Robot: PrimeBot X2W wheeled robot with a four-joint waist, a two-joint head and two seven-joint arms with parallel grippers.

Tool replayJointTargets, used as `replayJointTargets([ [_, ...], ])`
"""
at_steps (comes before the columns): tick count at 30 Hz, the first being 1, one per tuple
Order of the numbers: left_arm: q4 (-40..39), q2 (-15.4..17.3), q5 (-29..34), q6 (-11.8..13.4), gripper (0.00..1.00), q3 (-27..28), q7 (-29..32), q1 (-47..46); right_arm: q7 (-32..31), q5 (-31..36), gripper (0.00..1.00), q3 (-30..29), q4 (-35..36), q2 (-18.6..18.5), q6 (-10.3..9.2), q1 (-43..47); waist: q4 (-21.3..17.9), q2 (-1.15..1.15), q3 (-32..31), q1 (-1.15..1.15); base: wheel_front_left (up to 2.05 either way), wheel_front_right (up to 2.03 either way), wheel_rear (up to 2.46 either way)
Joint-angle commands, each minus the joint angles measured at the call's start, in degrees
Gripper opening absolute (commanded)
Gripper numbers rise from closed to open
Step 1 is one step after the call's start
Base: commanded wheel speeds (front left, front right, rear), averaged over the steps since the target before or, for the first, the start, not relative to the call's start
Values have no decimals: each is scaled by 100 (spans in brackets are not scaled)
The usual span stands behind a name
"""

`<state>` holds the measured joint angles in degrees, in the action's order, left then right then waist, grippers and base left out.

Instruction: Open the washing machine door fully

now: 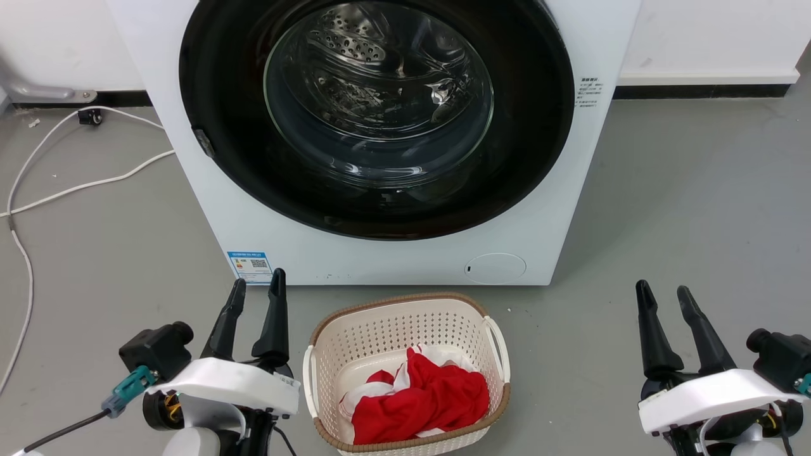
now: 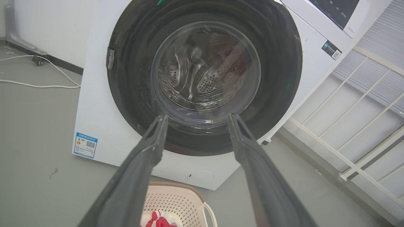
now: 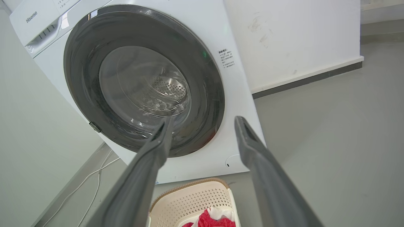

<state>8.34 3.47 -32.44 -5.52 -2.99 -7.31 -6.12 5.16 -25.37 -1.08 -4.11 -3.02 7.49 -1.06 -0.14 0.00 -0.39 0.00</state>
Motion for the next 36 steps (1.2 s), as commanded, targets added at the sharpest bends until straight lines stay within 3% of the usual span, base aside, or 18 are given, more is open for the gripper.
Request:
replayJointTargets([
  [1,-51,48,146,10,100,-15,-60,-96,66,162,100,15,96,5,0,4,0,0,-2,0,0,0,0],
  [36,-80,166,2075,321,100,-306,-541,1,332,2121,100,200,310,16,-1,137,25,0,-17,0,0,0,0],
])
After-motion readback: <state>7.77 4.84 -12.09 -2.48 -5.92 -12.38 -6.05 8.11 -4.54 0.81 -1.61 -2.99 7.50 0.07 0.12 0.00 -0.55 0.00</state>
